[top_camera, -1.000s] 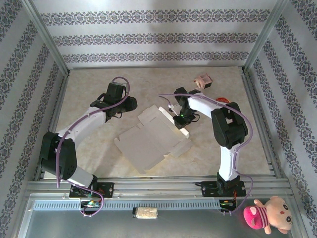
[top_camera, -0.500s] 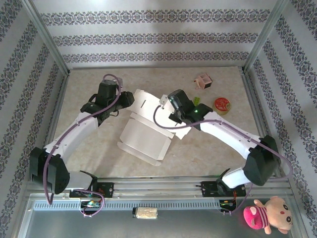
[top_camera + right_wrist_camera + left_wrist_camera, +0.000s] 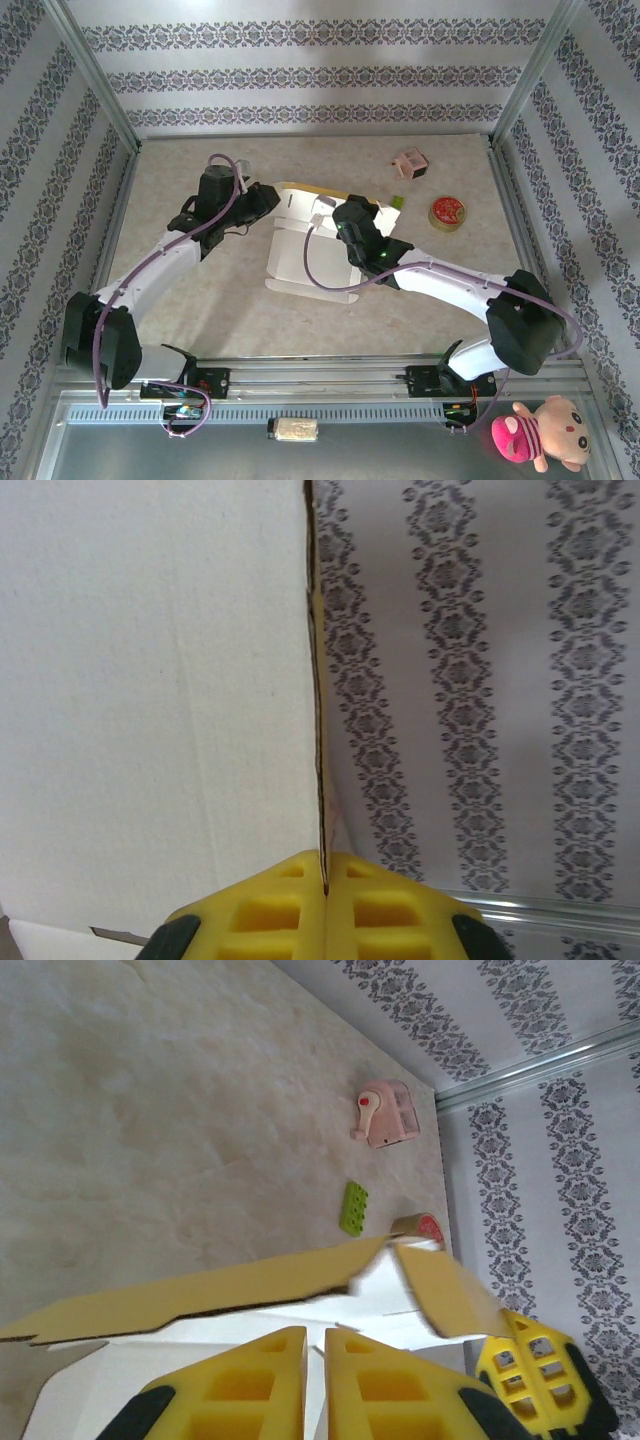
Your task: Fold the paper box
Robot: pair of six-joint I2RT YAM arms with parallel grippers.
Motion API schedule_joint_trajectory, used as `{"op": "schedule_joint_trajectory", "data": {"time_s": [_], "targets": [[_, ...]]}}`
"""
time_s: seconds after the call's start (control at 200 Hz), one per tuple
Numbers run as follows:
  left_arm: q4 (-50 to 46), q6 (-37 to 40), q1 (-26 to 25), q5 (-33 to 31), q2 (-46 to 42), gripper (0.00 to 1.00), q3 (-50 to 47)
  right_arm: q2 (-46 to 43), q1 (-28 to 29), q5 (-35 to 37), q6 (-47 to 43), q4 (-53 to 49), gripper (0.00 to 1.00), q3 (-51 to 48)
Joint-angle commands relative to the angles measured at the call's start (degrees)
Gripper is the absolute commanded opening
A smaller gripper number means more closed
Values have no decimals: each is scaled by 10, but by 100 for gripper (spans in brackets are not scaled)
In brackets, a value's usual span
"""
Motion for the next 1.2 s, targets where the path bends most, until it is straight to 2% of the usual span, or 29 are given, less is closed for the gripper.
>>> {"op": "schedule_joint_trajectory", "data": {"time_s": [0.0,0.14,0.31,0.465,0.595,0.7,0.974,1.194], "targets": [[47,-14,7,24,16,13,4,10,7,24,-20,48,0,-4],[67,-17,8,27,12,12,9,22,7,17,-14,27,0,3],[72,-26,8,-14,-23,12,-2,45,5,16,-5,11,0,14],[82,-50,7,-25,-25,34,-7,57,6,9,5,1,0,23],[80,-55,7,-29,-5,39,-1,61,7,8,9,-4,0,29],[87,-65,7,-30,14,38,-1,57,7,8,8,-7,0,29],[90,-81,8,-40,38,26,-10,56,7,8,13,-12,0,26],[102,-91,8,3,63,13,-11,66,7,7,23,-15,0,35]]}}
